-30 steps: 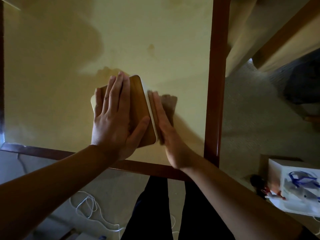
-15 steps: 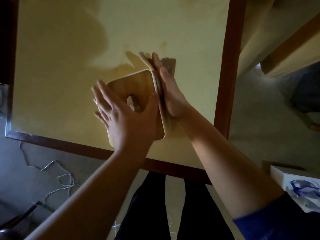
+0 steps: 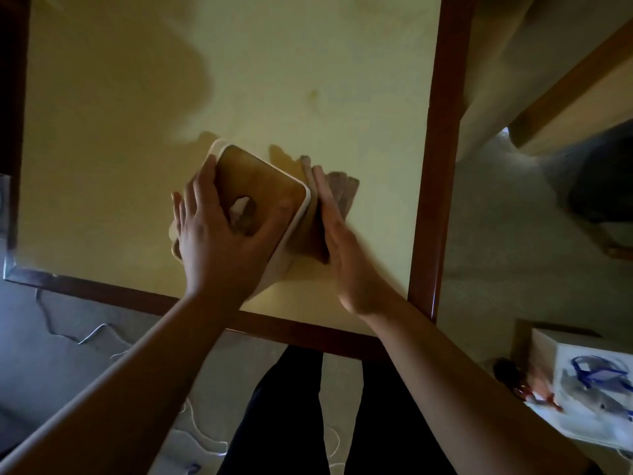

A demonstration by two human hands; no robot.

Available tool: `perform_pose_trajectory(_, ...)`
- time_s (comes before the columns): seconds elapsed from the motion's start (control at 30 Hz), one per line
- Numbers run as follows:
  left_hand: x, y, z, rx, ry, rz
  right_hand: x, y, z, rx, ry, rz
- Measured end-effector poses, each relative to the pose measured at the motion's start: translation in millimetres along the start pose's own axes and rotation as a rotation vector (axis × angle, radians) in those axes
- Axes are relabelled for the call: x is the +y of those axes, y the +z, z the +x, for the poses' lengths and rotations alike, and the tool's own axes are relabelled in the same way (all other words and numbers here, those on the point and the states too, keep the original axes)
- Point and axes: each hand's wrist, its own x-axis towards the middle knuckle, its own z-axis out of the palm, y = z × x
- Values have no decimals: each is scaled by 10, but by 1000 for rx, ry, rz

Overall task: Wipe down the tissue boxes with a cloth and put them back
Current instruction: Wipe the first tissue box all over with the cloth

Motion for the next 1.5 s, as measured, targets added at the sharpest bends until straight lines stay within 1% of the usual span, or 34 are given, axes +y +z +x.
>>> perform_pose_trajectory(0.13,-183,-141,184,-219,428,133,77,27,-295,-15,8,61)
perform_pose_trajectory(0.2,-225,-178,249,-270,555,200,114,58,-400,-21,9,116)
perform_pose_trajectory(0.23,-222,-181,248,-272,571,207,120,74,-433,-20,6,125)
perform_pose_trajectory(0.4,-199,-88,121,-197,513,180,184,165,-553,22,15,59)
perform_pose_trajectory(0.6,-203,-74,119,-205,518,214,173,217,-577,14,42,69)
perform_pose_trajectory(0.77,-193,-82,122,-213,507,231,25,89,-12,45,-26,-25)
perform_pose_trajectory(0.87,-202,-94,135,-228,499,232,-135,42,415,9,-13,82)
perform_pose_trajectory(0.9,-205,-97,135,-227,500,234,-191,31,515,-7,-17,65)
perform_pose_trajectory(1.0,-199,-97,121,-214,504,234,-253,4,695,24,-33,-13)
perform_pose_trajectory(1.1,-200,-88,110,-212,501,236,-214,59,574,73,-117,-110)
perform_pose_trajectory(1.17,-207,-86,115,-214,497,224,-120,90,335,64,-146,-88)
perform_pose_trajectory(1.37,-208,-72,106,-192,503,191,291,280,-472,3,-33,49)
perform_pose_trajectory(1.5,-213,-69,110,-183,508,188,180,190,-418,8,-2,122)
